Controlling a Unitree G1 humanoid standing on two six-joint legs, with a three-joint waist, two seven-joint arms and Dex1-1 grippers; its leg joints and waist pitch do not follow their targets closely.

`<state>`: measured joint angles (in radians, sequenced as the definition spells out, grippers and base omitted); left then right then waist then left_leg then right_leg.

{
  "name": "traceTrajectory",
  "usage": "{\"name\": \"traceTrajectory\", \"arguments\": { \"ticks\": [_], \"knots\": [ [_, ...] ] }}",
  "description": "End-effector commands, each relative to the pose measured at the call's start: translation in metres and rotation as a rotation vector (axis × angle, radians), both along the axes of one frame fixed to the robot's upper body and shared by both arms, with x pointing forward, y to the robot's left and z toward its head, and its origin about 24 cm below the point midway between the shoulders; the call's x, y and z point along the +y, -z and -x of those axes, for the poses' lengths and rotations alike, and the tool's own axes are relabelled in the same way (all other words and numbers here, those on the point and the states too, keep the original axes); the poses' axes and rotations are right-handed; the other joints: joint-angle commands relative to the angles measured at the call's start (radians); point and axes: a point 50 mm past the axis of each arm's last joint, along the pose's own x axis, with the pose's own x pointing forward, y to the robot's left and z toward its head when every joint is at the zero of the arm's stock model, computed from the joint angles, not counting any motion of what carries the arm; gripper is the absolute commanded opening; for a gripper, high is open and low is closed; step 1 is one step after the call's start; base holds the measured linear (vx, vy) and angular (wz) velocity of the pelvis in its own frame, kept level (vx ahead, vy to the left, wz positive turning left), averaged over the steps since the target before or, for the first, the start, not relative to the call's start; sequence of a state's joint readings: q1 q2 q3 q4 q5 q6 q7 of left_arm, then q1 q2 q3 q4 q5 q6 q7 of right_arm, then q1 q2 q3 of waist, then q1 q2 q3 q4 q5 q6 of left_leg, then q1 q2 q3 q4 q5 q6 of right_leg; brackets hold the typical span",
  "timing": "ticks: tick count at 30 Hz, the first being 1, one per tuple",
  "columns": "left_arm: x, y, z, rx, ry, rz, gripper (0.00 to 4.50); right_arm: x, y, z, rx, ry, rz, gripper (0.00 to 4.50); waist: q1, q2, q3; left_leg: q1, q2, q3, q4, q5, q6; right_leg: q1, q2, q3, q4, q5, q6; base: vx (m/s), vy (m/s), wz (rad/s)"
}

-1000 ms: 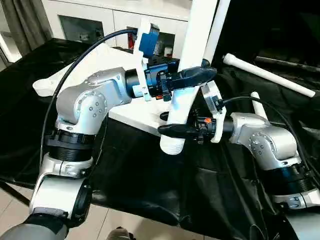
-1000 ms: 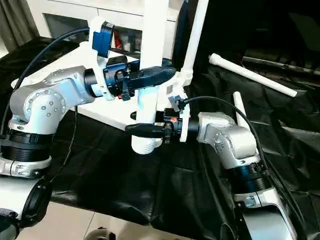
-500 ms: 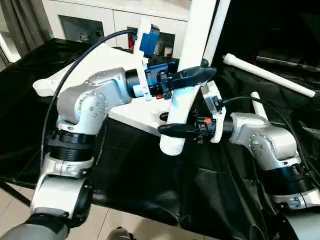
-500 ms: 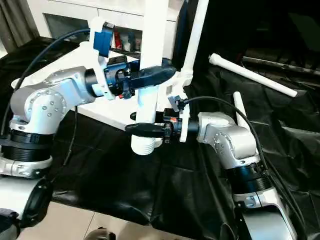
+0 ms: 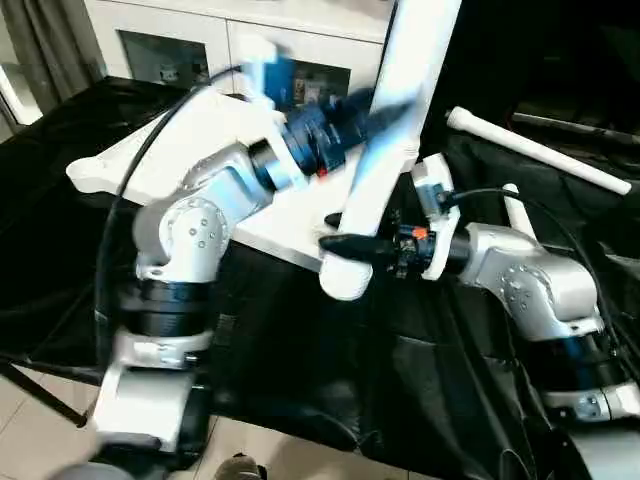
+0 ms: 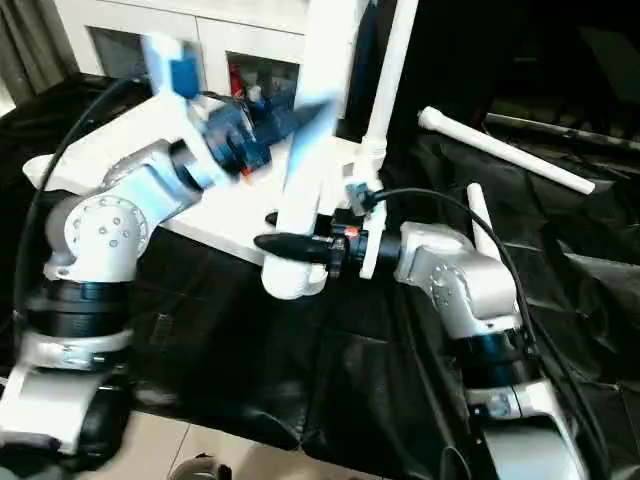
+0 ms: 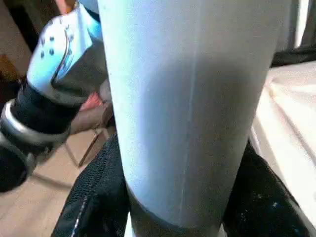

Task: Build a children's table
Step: Pick table leg, then insert table leg to table base

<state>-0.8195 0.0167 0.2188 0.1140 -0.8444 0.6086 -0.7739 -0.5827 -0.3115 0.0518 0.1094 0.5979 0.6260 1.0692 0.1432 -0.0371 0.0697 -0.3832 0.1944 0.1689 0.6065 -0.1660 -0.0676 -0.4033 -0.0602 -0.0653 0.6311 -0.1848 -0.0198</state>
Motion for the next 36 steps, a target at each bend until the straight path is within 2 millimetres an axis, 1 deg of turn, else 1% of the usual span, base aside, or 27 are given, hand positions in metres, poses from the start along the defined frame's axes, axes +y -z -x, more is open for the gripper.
{"name": "traceTrajectory", "arguments": {
  "ticks": [1, 3, 7, 9, 10, 11, 12, 13, 14, 15, 16, 17, 18, 19, 20, 21, 23, 24, 25, 26, 29, 31, 32, 33, 34, 35, 36],
  "knots": [
    [0.008, -0.005, -0.001, 0.023, -0.024, 0.123, 3.34, -0.007, -0.009, 0.0, -0.029, 0.041, -0.052, 1.93, 0.002, -0.002, -0.086, 0.013, 0.03, -0.006, -0.059, -0.14, 0.009, 0.066, -0.078, 0.044, -0.069, -0.114, -0.221, 0.0, 0.0, 0.0],
    [0.015, -0.008, -0.001, 0.034, -0.034, 0.2, 3.34, -0.009, -0.009, 0.0, -0.025, 0.057, -0.066, 1.93, 0.003, -0.014, -0.085, 0.012, 0.029, -0.005, -0.059, -0.14, 0.017, 0.066, -0.078, 0.044, -0.074, -0.137, -0.208, 0.0, 0.0, 0.0],
    [0.041, -0.011, 0.0, 0.063, -0.036, 0.314, 3.34, -0.019, -0.003, 0.0, -0.002, 0.121, -0.078, 1.93, 0.006, -0.011, -0.083, 0.012, 0.028, -0.005, -0.059, -0.13, 0.016, 0.062, -0.077, 0.043, -0.072, -0.158, -0.19, 0.0, 0.0, 0.0],
    [0.042, 0.001, -0.004, 0.096, -0.076, 0.146, 3.34, -0.024, 0.004, -0.002, 0.003, 0.188, -0.051, 1.93, 0.003, -0.003, -0.084, 0.016, 0.03, -0.007, -0.062, -0.132, 0.011, 0.057, -0.074, 0.043, -0.073, -0.178, -0.165, 0.0, 0.0, 0.0],
    [0.038, 0.019, -0.012, 0.066, -0.205, -0.136, 3.34, -0.029, 0.013, -0.008, -0.008, 0.307, 0.028, 1.93, 0.001, 0.001, -0.082, 0.018, 0.034, -0.012, -0.068, -0.129, 0.009, 0.051, -0.074, 0.044, -0.081, -0.209, -0.125, 0.0, 0.0, 0.0],
    [0.038, 0.027, -0.014, 0.047, -0.246, -0.243, 3.34, -0.031, 0.017, -0.011, -0.014, 0.35, 0.059, 1.93, -0.002, 0.003, -0.081, 0.021, 0.034, -0.013, -0.072, -0.135, -0.009, 0.051, -0.074, 0.045, -0.084, -0.243, -0.084, 0.0, 0.0, 0.0],
    [0.037, 0.046, -0.018, -0.034, -0.322, -0.474, 3.34, -0.037, 0.026, -0.018, -0.006, 0.474, 0.129, 1.93, -0.002, 0.022, -0.082, 0.023, 0.034, -0.015, -0.072, -0.132, -0.021, 0.046, -0.075, 0.048, -0.084, -0.253, -0.069, 0.0, 0.0, 0.0],
    [0.038, 0.06, -0.019, -0.1, -0.349, -0.632, 3.34, -0.042, 0.032, -0.023, -0.001, 0.555, 0.175, 1.93, -0.007, 0.015, -0.082, 0.03, 0.032, -0.009, -0.072, -0.151, -0.042, 0.043, -0.072, 0.048, -0.086, -0.254, -0.063, 0.0, 0.0, 0.0],
    [0.037, 0.076, -0.022, -0.142, -0.347, -0.775, 3.34, -0.048, 0.039, -0.026, 0.015, 0.638, 0.213, 1.93, -0.005, 0.014, -0.083, 0.032, 0.033, -0.008, -0.074, -0.164, -0.053, 0.043, -0.074, 0.051, -0.087, -0.251, -0.069, 0.0, 0.0, 0.0],
    [0.037, 0.077, -0.022, -0.144, -0.346, -0.783, 3.34, -0.048, 0.039, -0.026, 0.016, 0.643, 0.215, 1.93, -0.001, 0.034, -0.083, 0.032, 0.031, -0.014, -0.076, -0.166, -0.059, 0.042, -0.077, 0.05, -0.089, -0.252, -0.067, 0.0, 0.0, 0.0],
    [0.036, 0.094, -0.024, -0.21, -0.313, -0.952, 3.34, -0.054, 0.046, -0.027, 0.019, 0.711, 0.257, 1.93, -0.005, 0.028, -0.084, 0.031, 0.029, -0.013, -0.077, -0.184, -0.067, 0.044, -0.074, 0.05, -0.093, -0.243, -0.065, 0.0, 0.0, 0.0],
    [0.036, 0.105, -0.025, -0.243, -0.276, -1.053, 3.34, -0.057, 0.049, -0.026, 0.022, 0.749, 0.275, 1.93, -0.009, 0.019, -0.087, 0.027, 0.03, -0.013, -0.079, -0.184, -0.077, 0.053, -0.075, 0.05, -0.082, -0.205, -0.076, 0.0, 0.0, 0.0],
    [0.036, 0.105, -0.025, -0.243, -0.276, -1.053, 3.34, -0.057, 0.049, -0.026, 0.022, 0.749, 0.275, 1.92, -0.009, 0.023, -0.089, 0.025, 0.031, -0.013, -0.078, -0.175, -0.081, 0.054, -0.077, 0.05, -0.072, -0.156, -0.097, 0.0, 0.0, 0.0],
    [0.036, 0.115, -0.026, -0.261, -0.229, -1.132, 3.34, -0.06, 0.051, -0.025, 0.031, 0.78, 0.278, 1.92, -0.01, 0.019, -0.091, 0.024, 0.032, -0.011, -0.076, -0.162, -0.075, 0.056, -0.079, 0.05, -0.068, -0.109, -0.125, 0.0, 0.0, 0.0],
    [0.036, 0.118, -0.026, -0.256, -0.206, -1.151, 3.34, -0.061, 0.052, -0.024, 0.038, 0.789, 0.271, 1.92, -0.01, 0.019, -0.089, 0.023, 0.029, -0.009, -0.075, -0.16, -0.066, 0.054, -0.077, 0.05, -0.071, -0.106, -0.131, 0.0, 0.0, 0.0],
    [0.038, 0.129, -0.028, -0.216, -0.135, -1.21, 3.34, -0.062, 0.054, -0.021, 0.055, 0.8, 0.263, 1.92, -0.01, 0.028, -0.091, 0.023, 0.028, -0.01, -0.073, -0.159, -0.065, 0.056, -0.079, 0.051, -0.066, -0.095, -0.141, 0.0, 0.0, 0.0],
    [0.04, 0.139, -0.029, -0.212, -0.078, -1.291, 3.34, -0.063, 0.057, -0.02, 0.055, 0.812, 0.27, 1.92, -0.01, 0.026, -0.09, 0.022, 0.027, -0.007, -0.071, -0.166, -0.052, 0.057, -0.08, 0.051, -0.069, -0.088, -0.161, 0.0, 0.0, 0.0],
    [0.041, 0.143, -0.03, -0.211, -0.063, -1.322, 3.34, -0.063, 0.058, -0.02, 0.056, 0.818, 0.272, 1.92, -0.01, 0.03, -0.089, 0.023, 0.027, -0.008, -0.072, -0.172, -0.049, 0.056, -0.08, 0.051, -0.071, -0.096, -0.164, 0.0, 0.0, 0.0],
    [0.042, 0.147, -0.032, -0.221, -0.062, -1.355, 3.34, -0.063, 0.058, -0.02, 0.055, 0.826, 0.272, 1.92, -0.012, 0.025, -0.087, 0.019, 0.025, -0.007, -0.072, -0.178, -0.042, 0.06, -0.081, 0.051, -0.076, -0.117, -0.162, 0.0, 0.0, 0.0],
    [0.043, 0.15, -0.034, -0.225, -0.072, -1.385, 3.34, -0.063, 0.058, -0.021, 0.053, 0.832, 0.271, 1.92, -0.011, 0.037, -0.09, 0.02, 0.028, -0.011, -0.072, -0.181, -0.048, 0.061, -0.086, 0.051, -0.07, -0.126, -0.168, 0.0, 0.0, 0.0],
    [0.046, 0.157, -0.04, -0.233, -0.079, -1.46, 3.34, -0.063, 0.057, -0.02, 0.047, 0.849, 0.27, 1.92, -0.018, 0.036, -0.089, 0.021, 0.029, -0.011, -0.071, -0.204, -0.045, 0.062, -0.085, 0.051, -0.077, -0.144, -0.172, 0.0, 0.0, 0.0],
    [0.05, 0.16, -0.043, -0.236, -0.096, -1.514, 3.34, -0.064, 0.058, -0.018, 0.047, 0.861, 0.27, 1.92, -0.021, 0.044, -0.089, 0.022, 0.028, -0.011, -0.07, -0.203, -0.04, 0.059, -0.081, 0.051, -0.077, -0.124, -0.18, 0.0, 0.0, 0.0],
    [0.051, 0.161, -0.045, -0.236, -0.113, -1.53, 3.34, -0.063, 0.058, -0.016, 0.048, 0.865, 0.271, 1.92, -0.023, 0.054, -0.09, 0.023, 0.027, -0.012, -0.069, -0.206, -0.041, 0.06, -0.08, 0.051, -0.076, -0.114, -0.185, 0.0, 0.0, 0.0],
    [0.053, 0.161, -0.047, -0.229, -0.14, -1.541, 3.34, -0.063, 0.058, -0.015, 0.05, 0.869, 0.271, 1.92, -0.027, 0.045, -0.09, 0.023, 0.03, -0.013, -0.07, -0.209, -0.038, 0.063, -0.082, 0.05, -0.073, -0.095, -0.195, 0.0, 0.0, 0.0],
    [0.053, 0.161, -0.049, -0.217, -0.164, -1.542, 3.34, -0.063, 0.058, -0.013, 0.052, 0.87, 0.269, 1.92, -0.029, 0.055, -0.089, 0.022, 0.026, -0.011, -0.068, -0.206, -0.033, 0.062, -0.077, 0.05, -0.075, -0.089, -0.196, 0.0, 0.0, 0.0],
    [0.053, 0.161, -0.051, -0.2, -0.189, -1.534, 3.34, -0.063, 0.057, -0.011, 0.052, 0.871, 0.266, 1.92, -0.029, 0.047, -0.09, 0.021, 0.025, -0.011, -0.067, -0.2, -0.023, 0.066, -0.079, 0.05, -0.075, -0.082, -0.202, 0.0, 0.0, 0.0],
    [0.053, 0.161, -0.053, -0.173, -0.211, -1.525, 3.34, -0.064, 0.056, -0.011, 0.051, 0.873, 0.265, 1.92, -0.028, 0.051, -0.092, 0.021, 0.025, -0.012, -0.067, -0.193, -0.02, 0.068, -0.08, 0.05, -0.073, -0.08, -0.206, 0.0, 0.0, 0.0]
  ]
}}
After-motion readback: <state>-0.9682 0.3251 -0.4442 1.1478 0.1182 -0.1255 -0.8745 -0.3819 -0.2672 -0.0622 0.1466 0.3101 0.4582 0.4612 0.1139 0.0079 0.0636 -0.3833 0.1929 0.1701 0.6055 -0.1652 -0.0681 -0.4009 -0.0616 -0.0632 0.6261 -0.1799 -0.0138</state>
